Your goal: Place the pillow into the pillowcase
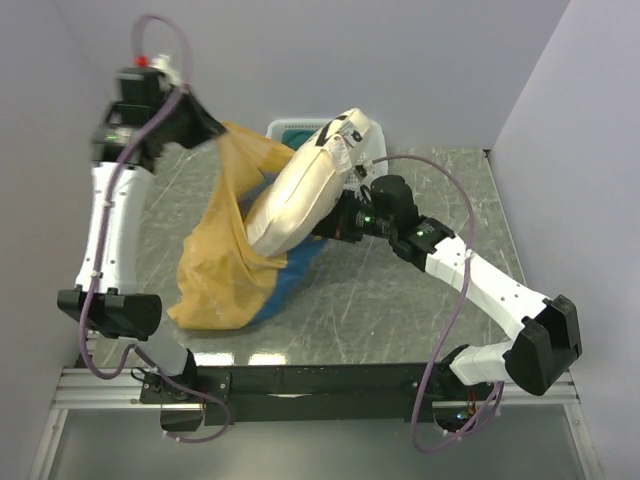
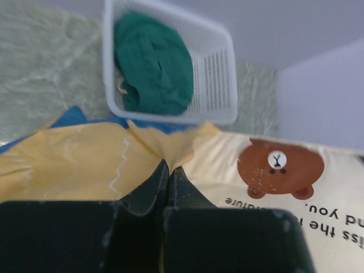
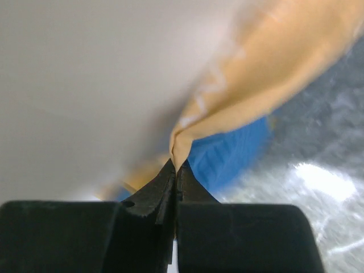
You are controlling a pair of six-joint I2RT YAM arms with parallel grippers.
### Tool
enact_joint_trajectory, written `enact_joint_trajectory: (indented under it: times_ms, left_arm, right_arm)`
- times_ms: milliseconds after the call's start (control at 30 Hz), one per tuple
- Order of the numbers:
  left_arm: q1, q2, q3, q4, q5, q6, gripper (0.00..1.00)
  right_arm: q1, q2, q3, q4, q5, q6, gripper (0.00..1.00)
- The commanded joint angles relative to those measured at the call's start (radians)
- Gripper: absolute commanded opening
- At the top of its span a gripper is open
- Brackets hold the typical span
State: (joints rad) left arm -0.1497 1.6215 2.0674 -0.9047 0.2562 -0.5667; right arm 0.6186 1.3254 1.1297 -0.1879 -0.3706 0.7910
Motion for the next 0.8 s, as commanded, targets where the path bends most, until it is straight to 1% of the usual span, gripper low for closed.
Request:
enact_joint_trajectory:
  times_ms: [0,67,100,133,167,200,233,267,333,367,433,467,500,567,600,667,700,767]
  left_arm:
    - [0.216,-0.052,0.226,0.224,0.165,-0.103,0.01]
    - [0.211,-0.019,0.292,0.219,0.234,-0.131,0.01]
    - [0.196,-0.009,0.28,0.228,0.25,-0.133,0.01]
    - [0.126,-0.014,0.258,0.237,0.241,-0.118,0.01]
    - [0.086,-0.021,0.196,0.23,0.163,-0.067,0.01]
    - [0.049,-0.047,0.144,0.233,0.129,-0.05,0.01]
    - [-0.005,-0.069,0.075,0.257,0.12,-0.039,0.01]
    - [-0.023,-0.093,-0.09,0.315,0.126,-0.035,0.01]
    - [-0.072,-0.179,-0.267,0.39,0.123,-0.038,0.01]
    - [-0.089,-0.205,-0.412,0.415,0.123,-0.021,0.01]
    - [-0.123,-0.28,-0.536,0.458,0.098,-0.013,0.01]
    - [-0.125,-0.31,-0.652,0.481,0.103,-0.018,0.01]
    - [-0.125,-0.363,-0.702,0.503,0.097,-0.019,0.01]
    - [-0.125,-0.411,-0.804,0.504,0.084,-0.009,0.01]
    - [-0.123,-0.448,-0.823,0.498,0.059,-0.002,0.02]
    - [-0.122,-0.481,-0.857,0.475,0.048,0.01,0.03]
    - [-0.122,-0.486,-0.86,0.466,0.049,0.013,0.03]
    - [-0.12,-0.503,-0.872,0.458,0.066,0.016,0.03]
  right_arm:
    - [-0.068,-0.067,-0.127,0.064,0.004,-0.027,0.0]
    - [-0.153,-0.095,-0.194,0.131,-0.066,-0.003,0.0]
    - [-0.178,-0.103,-0.233,0.142,-0.08,0.001,0.0]
    - [-0.193,-0.101,-0.245,0.133,-0.086,-0.015,0.0]
    - [-0.212,-0.097,-0.249,0.121,-0.093,-0.027,0.0]
    - [-0.215,-0.091,-0.266,0.114,-0.094,-0.042,0.0]
    - [-0.214,-0.092,-0.283,0.132,-0.094,-0.042,0.0]
    - [-0.214,-0.094,-0.303,0.148,-0.096,-0.038,0.0]
    - [-0.215,-0.095,-0.356,0.175,-0.102,-0.042,0.0]
    - [-0.214,-0.094,-0.372,0.171,-0.09,-0.053,0.0]
    - [-0.215,-0.104,-0.416,0.157,-0.035,-0.087,0.02]
    - [-0.22,-0.11,-0.435,0.156,-0.015,-0.091,0.05]
    - [-0.232,-0.123,-0.477,0.16,-0.005,-0.095,0.1]
    - [-0.247,-0.144,-0.517,0.168,0.042,-0.098,0.17]
    - [-0.269,-0.156,-0.557,0.166,0.062,-0.087,0.26]
    - [-0.301,-0.213,-0.599,0.165,0.13,-0.075,0.39]
    - [-0.325,-0.236,-0.632,0.162,0.151,-0.059,0.52]
    - [-0.405,-0.306,-0.668,0.14,0.2,-0.052,0.63]
